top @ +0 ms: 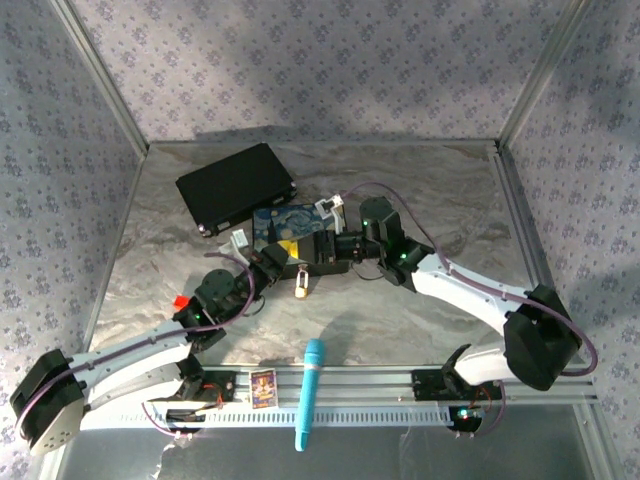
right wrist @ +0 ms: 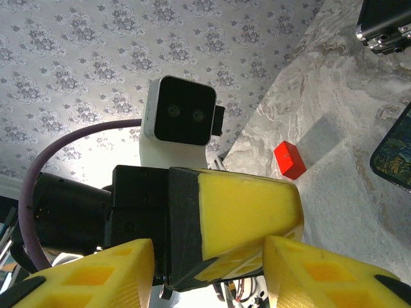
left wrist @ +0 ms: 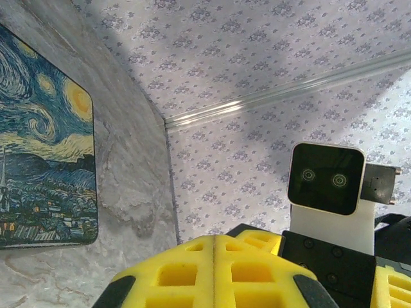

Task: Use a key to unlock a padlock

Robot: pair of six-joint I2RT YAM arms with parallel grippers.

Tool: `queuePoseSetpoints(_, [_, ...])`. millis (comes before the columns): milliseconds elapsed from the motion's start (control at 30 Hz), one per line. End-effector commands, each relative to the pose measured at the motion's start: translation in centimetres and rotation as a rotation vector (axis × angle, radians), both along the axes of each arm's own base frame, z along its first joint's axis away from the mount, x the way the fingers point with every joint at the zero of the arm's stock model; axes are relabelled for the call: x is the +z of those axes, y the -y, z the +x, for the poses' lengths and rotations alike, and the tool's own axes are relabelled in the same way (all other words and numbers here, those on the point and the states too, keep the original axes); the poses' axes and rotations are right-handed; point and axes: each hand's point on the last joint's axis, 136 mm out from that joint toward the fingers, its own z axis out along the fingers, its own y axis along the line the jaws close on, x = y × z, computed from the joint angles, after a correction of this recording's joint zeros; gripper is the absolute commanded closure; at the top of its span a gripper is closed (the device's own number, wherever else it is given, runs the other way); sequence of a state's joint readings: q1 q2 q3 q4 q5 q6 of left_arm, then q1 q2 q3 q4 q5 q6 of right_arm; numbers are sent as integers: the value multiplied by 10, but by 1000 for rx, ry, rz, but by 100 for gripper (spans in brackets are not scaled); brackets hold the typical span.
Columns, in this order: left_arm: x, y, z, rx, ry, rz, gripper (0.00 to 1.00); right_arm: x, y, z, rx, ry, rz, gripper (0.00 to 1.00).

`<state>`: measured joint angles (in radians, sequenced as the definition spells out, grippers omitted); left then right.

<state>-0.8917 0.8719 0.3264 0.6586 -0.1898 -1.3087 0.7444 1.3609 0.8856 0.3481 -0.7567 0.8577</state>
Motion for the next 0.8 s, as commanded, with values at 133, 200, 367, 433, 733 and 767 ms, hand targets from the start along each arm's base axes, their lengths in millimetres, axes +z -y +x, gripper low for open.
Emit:
queuePoseSetpoints(133, [50, 2, -3, -19, 123, -95, 100, -3, 10, 1, -15, -13, 6, 51])
queuePoseSetpoints(200, [51, 3, -3, -22, 125, -94, 100, -6, 12, 3, -28, -16, 2, 50])
queuePoseSetpoints(367, [48, 5, -1, -23, 111, -98, 100, -5, 19, 7, -49, -5, -12, 50])
queuePoseSetpoints(433, [48, 5, -1, -21, 110, -107, 100, -8, 14, 3, -27, -19, -9, 53])
queuePoseSetpoints(733, [50, 5, -1, -27, 116, -123, 100, -3, 4, -2, 5, -34, 53, 68])
queuePoseSetpoints(767, [50, 5, -2, -27, 117, -127, 100, -3, 3, -2, 9, -35, 53, 68])
